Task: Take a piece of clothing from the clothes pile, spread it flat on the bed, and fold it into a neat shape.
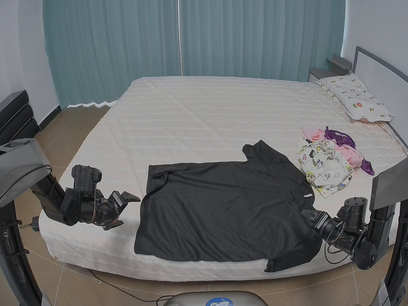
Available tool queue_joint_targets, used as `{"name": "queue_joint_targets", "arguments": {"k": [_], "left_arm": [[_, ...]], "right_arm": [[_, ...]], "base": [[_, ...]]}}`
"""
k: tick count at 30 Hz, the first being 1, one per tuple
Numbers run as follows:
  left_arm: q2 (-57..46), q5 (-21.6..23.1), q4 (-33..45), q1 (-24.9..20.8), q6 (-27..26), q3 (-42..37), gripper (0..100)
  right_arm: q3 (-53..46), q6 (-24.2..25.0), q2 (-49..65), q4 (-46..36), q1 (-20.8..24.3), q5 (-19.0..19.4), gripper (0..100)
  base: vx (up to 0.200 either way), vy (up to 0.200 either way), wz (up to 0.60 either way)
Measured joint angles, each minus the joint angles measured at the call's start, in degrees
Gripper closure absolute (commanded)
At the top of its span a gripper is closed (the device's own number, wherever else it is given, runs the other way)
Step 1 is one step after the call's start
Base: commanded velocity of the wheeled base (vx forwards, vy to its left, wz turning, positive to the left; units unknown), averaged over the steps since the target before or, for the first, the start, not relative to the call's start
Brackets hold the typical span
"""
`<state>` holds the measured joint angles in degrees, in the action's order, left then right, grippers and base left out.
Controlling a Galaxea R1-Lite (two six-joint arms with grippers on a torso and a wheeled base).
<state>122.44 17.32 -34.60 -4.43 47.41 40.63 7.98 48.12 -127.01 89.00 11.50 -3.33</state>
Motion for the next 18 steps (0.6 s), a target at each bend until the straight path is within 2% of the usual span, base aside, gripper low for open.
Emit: {"name": "queue_joint_targets", "arguments": {"k": [5, 8, 13, 18], "left_arm": [[-0.11, -0.44, -5.14, -1.22, -4.41, -7.89, 0], [-0.06, -1.54, -7.79, -4.04, -5.58, -10.42, 0], [1.38, -7.80, -9.24, -9.08, -9.01, -11.39, 0], [3.99, -13.36, -9.91, -11.45, -14.74, -11.29, 0]], "right_arm": [[-0.91, -0.13, 0.00, 0.00, 0.32, 0.22, 0], [-1.46, -0.17, 0.00, -0.02, 0.43, 0.29, 0], [-2.26, -0.28, 0.00, 0.00, 0.57, 0.33, 0], [-2.65, -0.30, 0.00, -0.02, 0.63, 0.35, 0]], "base": [[0.000, 0.000, 0.00], [0.000, 0.000, 0.00], [0.000, 0.000, 0.00], [0.000, 0.000, 0.00]]}}
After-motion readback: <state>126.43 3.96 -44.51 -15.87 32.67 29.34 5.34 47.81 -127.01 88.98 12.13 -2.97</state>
